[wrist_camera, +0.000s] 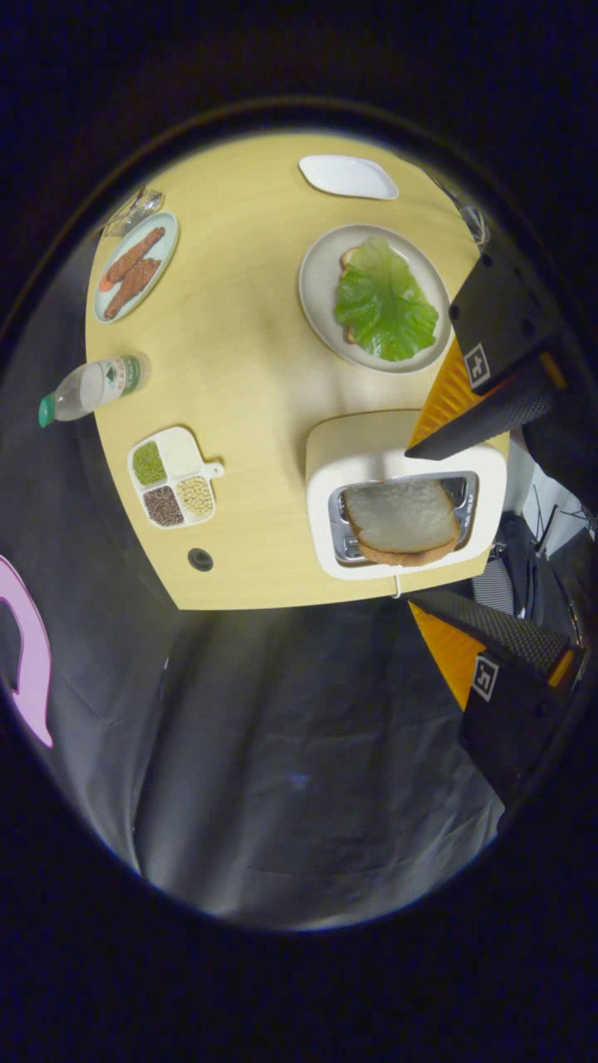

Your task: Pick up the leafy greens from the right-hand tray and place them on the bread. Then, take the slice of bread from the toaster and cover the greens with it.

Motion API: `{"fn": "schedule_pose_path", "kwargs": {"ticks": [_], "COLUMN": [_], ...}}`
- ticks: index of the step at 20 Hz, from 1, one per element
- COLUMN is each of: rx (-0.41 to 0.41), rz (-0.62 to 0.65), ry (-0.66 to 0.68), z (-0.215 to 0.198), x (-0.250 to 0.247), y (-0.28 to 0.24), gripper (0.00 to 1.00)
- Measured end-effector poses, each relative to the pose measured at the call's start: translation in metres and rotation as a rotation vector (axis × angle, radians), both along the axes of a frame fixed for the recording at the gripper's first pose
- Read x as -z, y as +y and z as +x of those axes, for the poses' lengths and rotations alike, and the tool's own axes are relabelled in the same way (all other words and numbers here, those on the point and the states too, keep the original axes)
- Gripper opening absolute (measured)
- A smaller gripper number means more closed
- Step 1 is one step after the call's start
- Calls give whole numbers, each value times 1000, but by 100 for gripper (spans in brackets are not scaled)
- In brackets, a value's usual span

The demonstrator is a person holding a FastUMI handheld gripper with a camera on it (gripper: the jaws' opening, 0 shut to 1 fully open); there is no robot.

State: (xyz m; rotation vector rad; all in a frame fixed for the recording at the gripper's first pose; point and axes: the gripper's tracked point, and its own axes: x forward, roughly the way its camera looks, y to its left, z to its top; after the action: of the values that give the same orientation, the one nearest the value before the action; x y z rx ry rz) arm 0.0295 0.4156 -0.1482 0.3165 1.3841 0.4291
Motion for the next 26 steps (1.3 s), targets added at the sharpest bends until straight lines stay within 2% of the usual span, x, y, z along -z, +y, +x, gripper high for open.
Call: {"fn": "schedule_pose_path", "kwargs": {"ticks": [7,11,14,20,26], "rx": [-54,-82,-63,-79,-54], "rz": [-74,-145,-154,-103,4], "ry": [19,13,32,48,56], "z": [-7,-5,-7,-20,-23], "x": [37,49,48,28,-16], "y": [20,1,-10,-13,-26], "gripper": [76,38,16,16,16]}}
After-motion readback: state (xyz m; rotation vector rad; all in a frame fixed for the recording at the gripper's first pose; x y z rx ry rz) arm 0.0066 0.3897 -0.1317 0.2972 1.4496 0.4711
